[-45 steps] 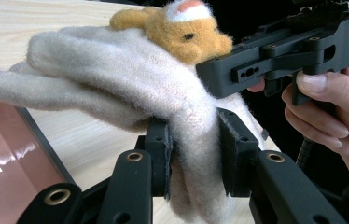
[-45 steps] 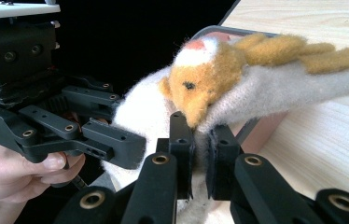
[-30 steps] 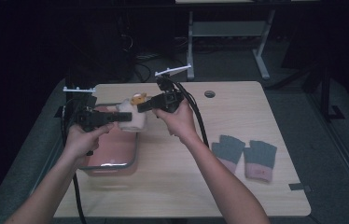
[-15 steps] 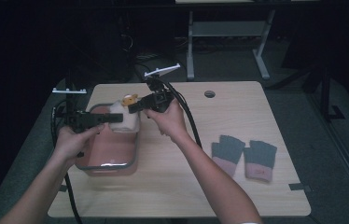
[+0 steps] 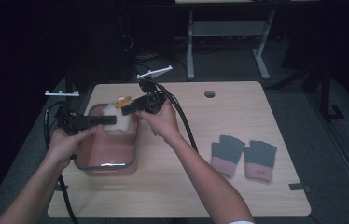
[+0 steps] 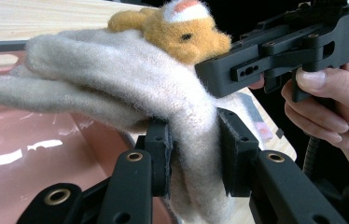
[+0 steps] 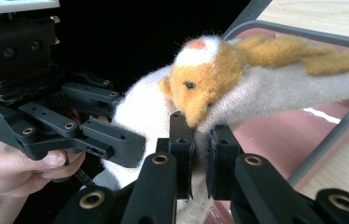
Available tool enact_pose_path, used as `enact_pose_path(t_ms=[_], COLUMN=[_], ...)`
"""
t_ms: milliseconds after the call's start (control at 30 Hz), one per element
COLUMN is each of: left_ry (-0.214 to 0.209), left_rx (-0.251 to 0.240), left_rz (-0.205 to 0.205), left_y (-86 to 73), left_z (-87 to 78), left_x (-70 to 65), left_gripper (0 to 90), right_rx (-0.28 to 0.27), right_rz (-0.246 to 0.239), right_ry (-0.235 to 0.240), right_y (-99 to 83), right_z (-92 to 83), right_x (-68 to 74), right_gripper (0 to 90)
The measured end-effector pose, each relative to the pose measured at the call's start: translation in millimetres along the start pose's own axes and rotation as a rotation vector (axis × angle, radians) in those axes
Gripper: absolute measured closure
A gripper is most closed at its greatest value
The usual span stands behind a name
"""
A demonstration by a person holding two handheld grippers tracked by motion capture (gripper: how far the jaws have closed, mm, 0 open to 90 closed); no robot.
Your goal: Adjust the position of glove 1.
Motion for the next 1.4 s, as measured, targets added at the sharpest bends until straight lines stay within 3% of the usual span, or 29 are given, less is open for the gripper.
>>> enact_pose_path(t_ms=[967,1400], left_ry=[0.045,0.071], left_rx=[0.018,0.046], left_rz=[-0.077,-0.117], left_y=[-27.0,-40.1], left_z=[-16.3,-10.6], left_x=[35.3,52.9], left_gripper=[68.1,68.1], right_rx=[0.063,0.097], right_rz=[0.025,0.063], right_ry=[0.039,0.054], right_y=[-9.6,-20.3], right_z=[54.3,78.3], right_x=[-0.6,-13.2], right_gripper=[82.7,82.5])
Point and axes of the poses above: each handheld gripper's, and its own axes: z roughly forward along the jaws, y roughly out of its top, x roughly to its left, the point moved 3 cm from there along z, roughly forward along the jaws, and after that the axes turned 12 degrees about -y, right-handed, at the moved point
